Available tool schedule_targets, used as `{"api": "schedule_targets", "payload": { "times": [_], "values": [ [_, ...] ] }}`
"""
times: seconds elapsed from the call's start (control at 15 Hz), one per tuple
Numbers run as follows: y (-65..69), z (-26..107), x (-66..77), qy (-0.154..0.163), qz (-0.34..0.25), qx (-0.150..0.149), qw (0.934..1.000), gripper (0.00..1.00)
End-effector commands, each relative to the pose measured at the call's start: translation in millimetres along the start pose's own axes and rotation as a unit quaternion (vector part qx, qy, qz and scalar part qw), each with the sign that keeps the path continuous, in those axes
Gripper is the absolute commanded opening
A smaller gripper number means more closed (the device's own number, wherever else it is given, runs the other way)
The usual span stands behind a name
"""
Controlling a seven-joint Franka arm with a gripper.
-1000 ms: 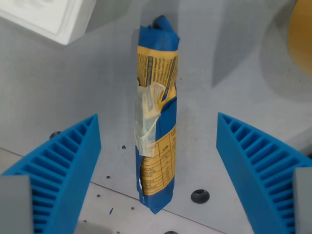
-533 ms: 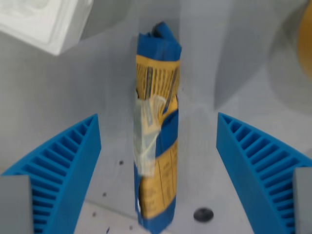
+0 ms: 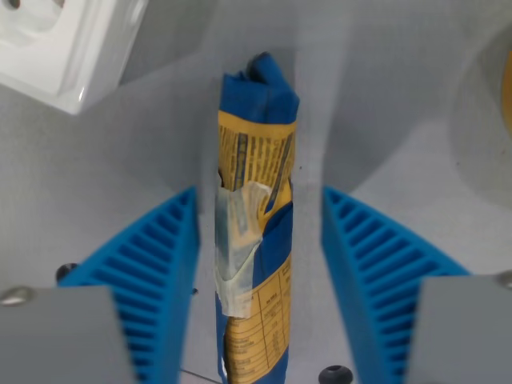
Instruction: Pick up the blue bag
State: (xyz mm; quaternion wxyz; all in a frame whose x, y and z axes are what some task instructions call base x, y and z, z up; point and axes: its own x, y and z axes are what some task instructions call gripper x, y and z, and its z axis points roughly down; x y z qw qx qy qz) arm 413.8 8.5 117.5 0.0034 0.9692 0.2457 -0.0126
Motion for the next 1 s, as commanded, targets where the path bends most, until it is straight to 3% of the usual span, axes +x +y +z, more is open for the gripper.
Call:
{"api": "schedule_targets", "payload": {
  "times": [0.07, 0.53, 1.0],
  "values": [
    [-3.2, -3.8, -2.8, 0.028, -0.004, -0.033, 0.9990, 0.00],
    [-3.2, -3.8, -2.8, 0.028, -0.004, -0.033, 0.9990, 0.00],
    [-5.7, -38.2, -13.4, 0.022, -0.004, -0.030, 0.9993, 0.00]
  ]
}}
